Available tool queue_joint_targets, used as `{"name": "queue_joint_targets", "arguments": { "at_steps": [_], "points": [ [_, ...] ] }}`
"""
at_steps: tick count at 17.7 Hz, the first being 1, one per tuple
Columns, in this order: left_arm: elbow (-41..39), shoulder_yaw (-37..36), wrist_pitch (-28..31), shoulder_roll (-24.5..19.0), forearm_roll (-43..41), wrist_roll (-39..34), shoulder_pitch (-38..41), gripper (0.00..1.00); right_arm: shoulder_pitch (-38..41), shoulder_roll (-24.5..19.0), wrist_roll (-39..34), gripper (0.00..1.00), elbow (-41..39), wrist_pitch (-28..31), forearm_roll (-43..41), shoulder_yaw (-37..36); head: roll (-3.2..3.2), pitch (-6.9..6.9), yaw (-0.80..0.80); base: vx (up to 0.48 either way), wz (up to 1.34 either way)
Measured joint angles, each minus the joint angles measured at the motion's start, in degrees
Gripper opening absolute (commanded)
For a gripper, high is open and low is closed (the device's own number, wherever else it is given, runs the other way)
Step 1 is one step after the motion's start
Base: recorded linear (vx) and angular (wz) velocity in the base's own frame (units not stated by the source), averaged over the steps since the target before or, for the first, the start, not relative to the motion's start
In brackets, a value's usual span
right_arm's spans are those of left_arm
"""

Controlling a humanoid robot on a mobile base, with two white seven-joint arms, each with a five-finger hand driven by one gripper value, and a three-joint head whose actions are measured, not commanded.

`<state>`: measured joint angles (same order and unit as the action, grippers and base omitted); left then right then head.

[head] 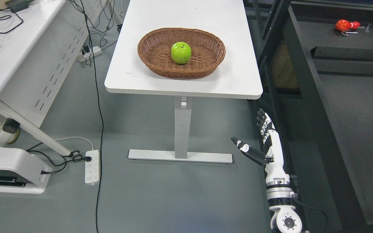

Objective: Place green apple on left shelf middle layer
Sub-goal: 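Drive toward the table and raise the right hand toward the basket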

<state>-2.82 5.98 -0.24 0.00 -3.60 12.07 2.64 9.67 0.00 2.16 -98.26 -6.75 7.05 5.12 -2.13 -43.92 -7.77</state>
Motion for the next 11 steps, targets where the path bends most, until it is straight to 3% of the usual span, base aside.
{"name": "queue_joint_targets", "arguments": {
  "at_steps": [11],
  "points": [
    [0.0, 0.0, 0.0, 0.0, 0.0, 0.0, 0.0, 1.0, -1.04, 0.02, -0.01, 1.0, 0.11, 0.41, 2.51, -0.33, 0.0, 0.0, 0.0, 0.006, 0.0]
  ]
}}
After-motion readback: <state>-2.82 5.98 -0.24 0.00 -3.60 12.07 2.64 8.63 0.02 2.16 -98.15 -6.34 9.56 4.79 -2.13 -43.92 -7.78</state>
